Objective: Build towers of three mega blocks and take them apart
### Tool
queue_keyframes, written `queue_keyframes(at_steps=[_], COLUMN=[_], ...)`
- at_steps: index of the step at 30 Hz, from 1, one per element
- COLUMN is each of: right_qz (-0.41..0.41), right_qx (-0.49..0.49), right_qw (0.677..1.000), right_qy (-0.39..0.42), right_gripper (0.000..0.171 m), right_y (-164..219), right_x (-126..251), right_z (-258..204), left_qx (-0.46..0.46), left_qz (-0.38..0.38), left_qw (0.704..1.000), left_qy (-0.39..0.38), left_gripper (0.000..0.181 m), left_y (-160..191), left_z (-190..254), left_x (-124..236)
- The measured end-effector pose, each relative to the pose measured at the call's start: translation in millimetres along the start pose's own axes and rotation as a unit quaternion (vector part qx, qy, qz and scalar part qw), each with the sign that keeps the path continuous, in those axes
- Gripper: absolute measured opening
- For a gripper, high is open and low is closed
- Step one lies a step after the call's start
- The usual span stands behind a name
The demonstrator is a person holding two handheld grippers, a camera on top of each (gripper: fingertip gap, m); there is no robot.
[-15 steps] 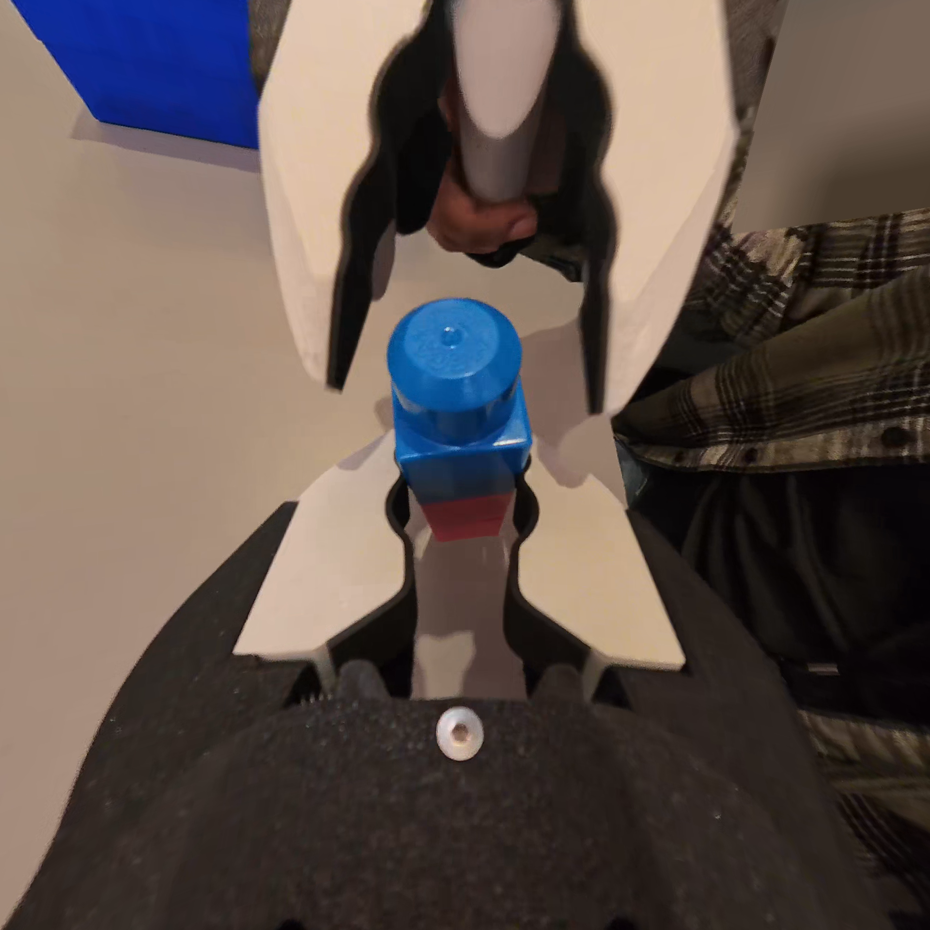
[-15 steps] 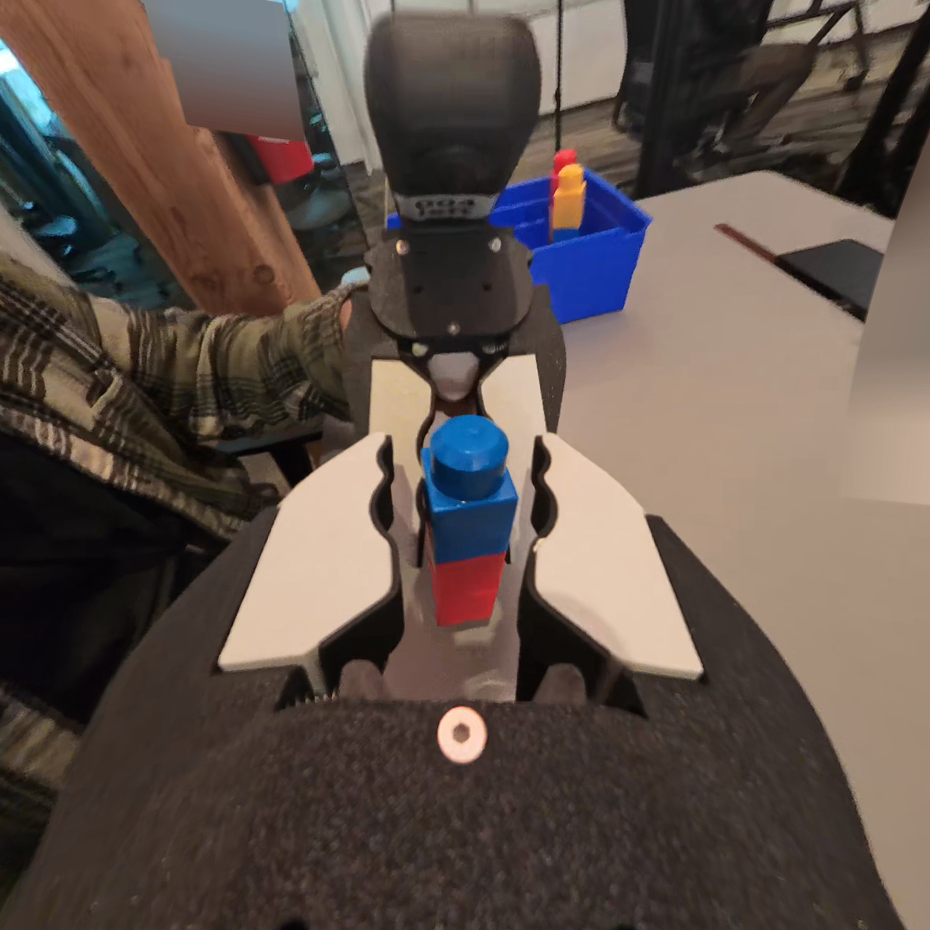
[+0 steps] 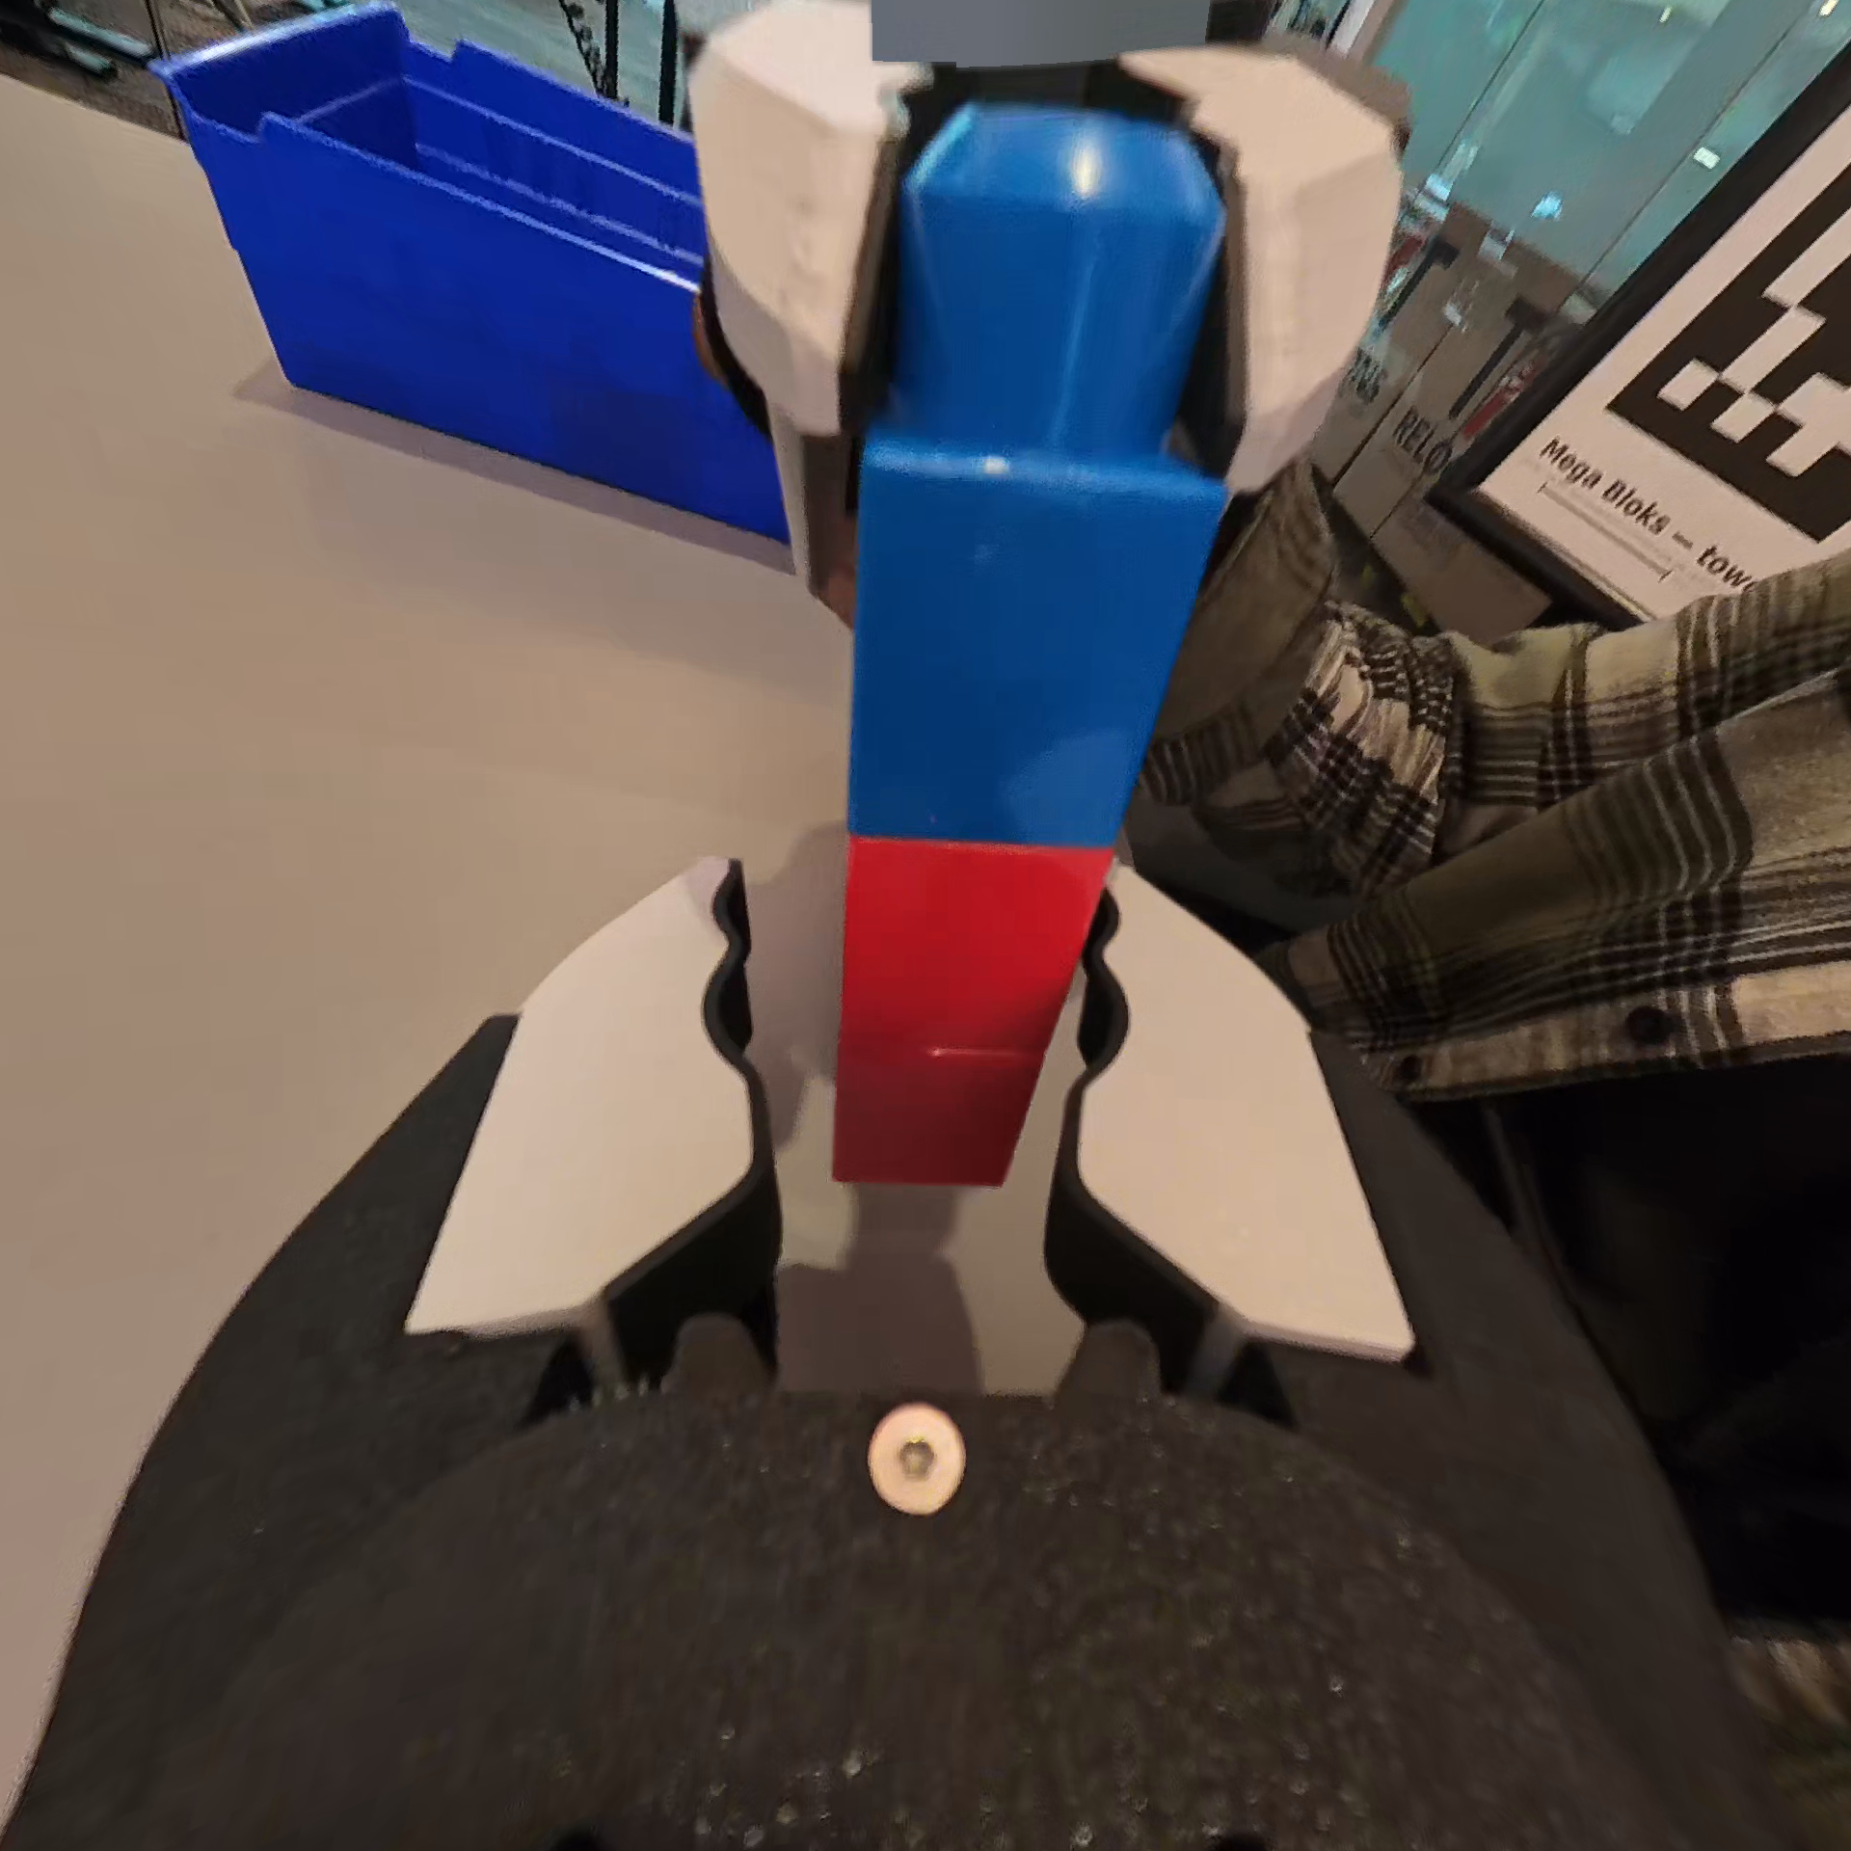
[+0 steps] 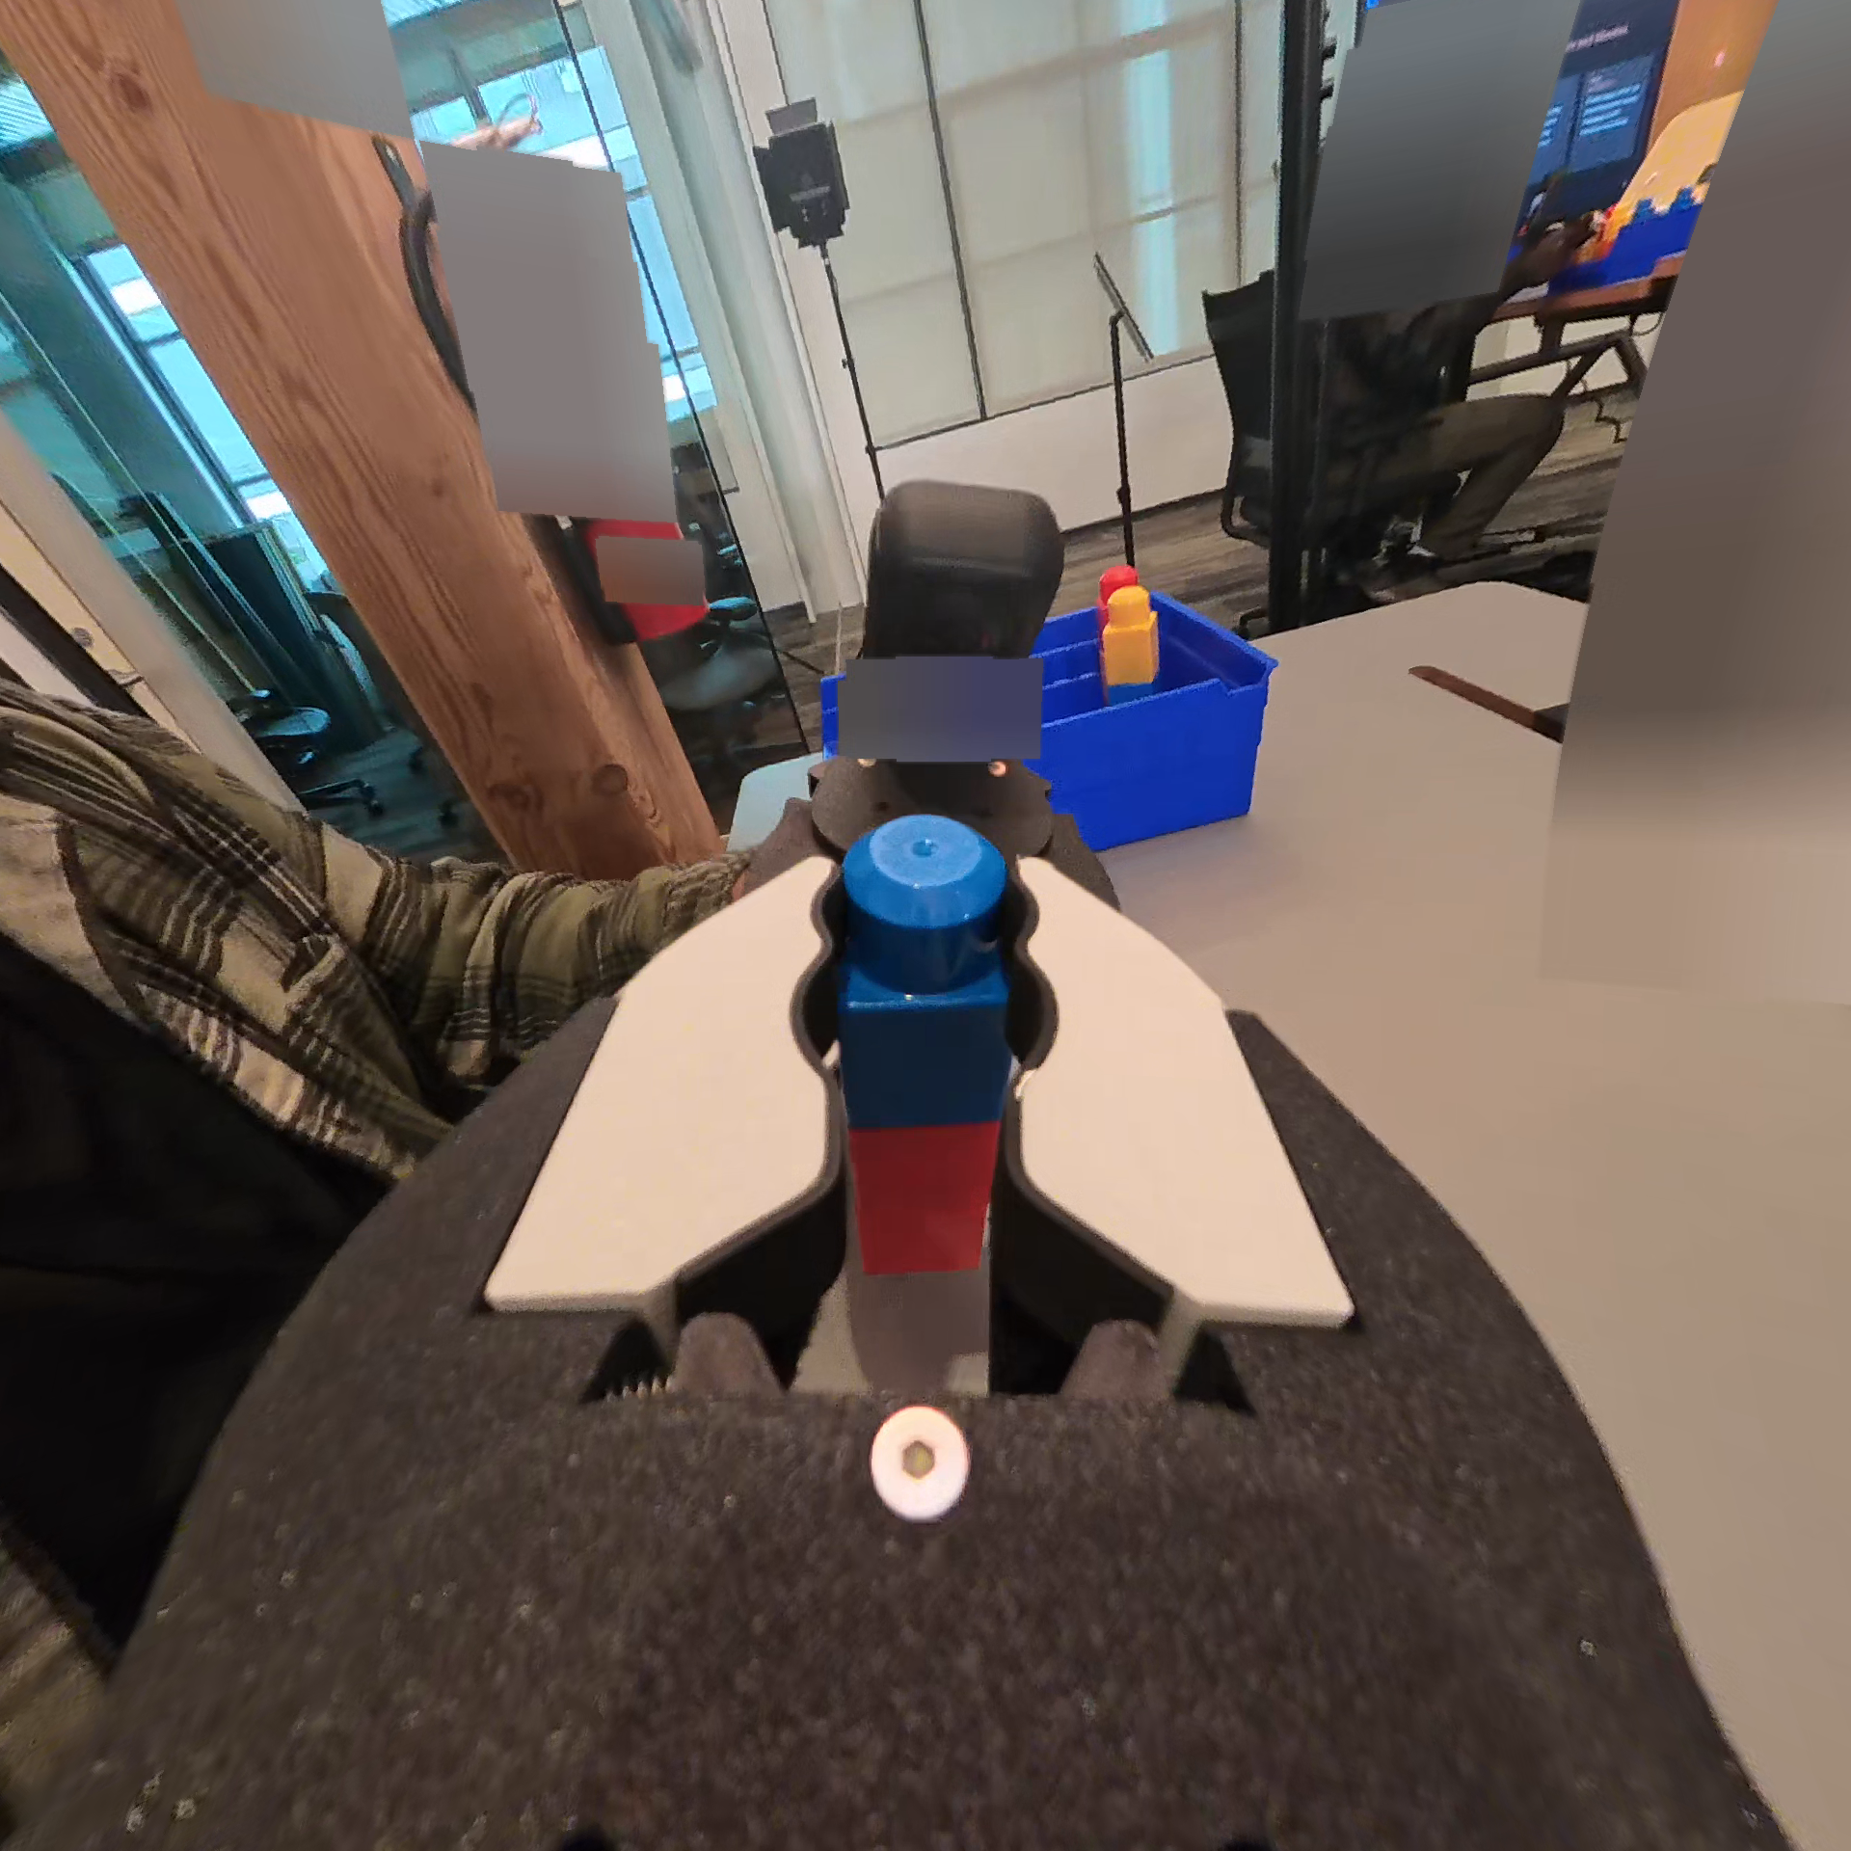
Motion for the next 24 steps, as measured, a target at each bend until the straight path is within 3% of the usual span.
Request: queue_keyframes(at_steps=[3, 7, 9, 10, 14, 18, 21, 24], right_qz=[-0.001, 0.023, 0.100, 0.100, 0.001, -0.181, -0.201, -0.239], right_qx=[-0.002, -0.015, -0.027, -0.014, 0.033, 0.010, -0.071, -0.112], right_qw=[1.000, 0.999, 0.994, 0.992, 0.964, 0.859, 0.830, 0.817], right_qy=[0.004, 0.021, 0.047, 0.074, 0.264, 0.478, 0.515, 0.513], right_gripper=[0.029, 0.029, 0.029, 0.029, 0.029, 0.029, 0.029, 0.029], right_y=[2.4, -2.2, -24.0, -32.3, -48.7, -21.1, 17.7, 53.5], right_x=[-1.0, 5.0, 29.2, 43.9, 137.6, 286.3, 344.1, 359.2], right_z=[1.1, 6.4, 14.9, 20.1, 48.6, 77.0, 82.4, 86.2], left_qx=[-0.010, -0.004, -0.007, 0.000, -0.003, -0.035, -0.046, -0.041], left_qz=[0.010, 0.012, -0.015, -0.009, 0.036, 0.044, 0.049, 0.043], left_qw=[1.000, 1.000, 0.999, 0.999, 0.999, 0.998, 0.998, 0.998], left_qy=[0.014, -0.009, -0.044, -0.039, 0.002, 0.000, 0.014, 0.013], left_gripper=[0.042, 0.041, 0.041, 0.041, 0.041, 0.041, 0.041, 0.041], left_y=[0.7, 0.3, 8.2, 10.1, 3.1, 0.3, -1.5, -0.9], left_z=[2.3, 2.0, -5.3, -6.6, -0.4, 4.5, 5.7, 4.9], left_x=[-0.1, -1.7, -6.3, -7.5, 2.3, 3.9, -3.0, -7.7])
Point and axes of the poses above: each gripper's, where its closed fingertips meet, x back along the fingers, y out of its underside, z = x × y across the jaws, the point moved 7 cm from there along x, back along the fingers, and after that the axes turned 15 degrees about x, right-handed, at the moved point
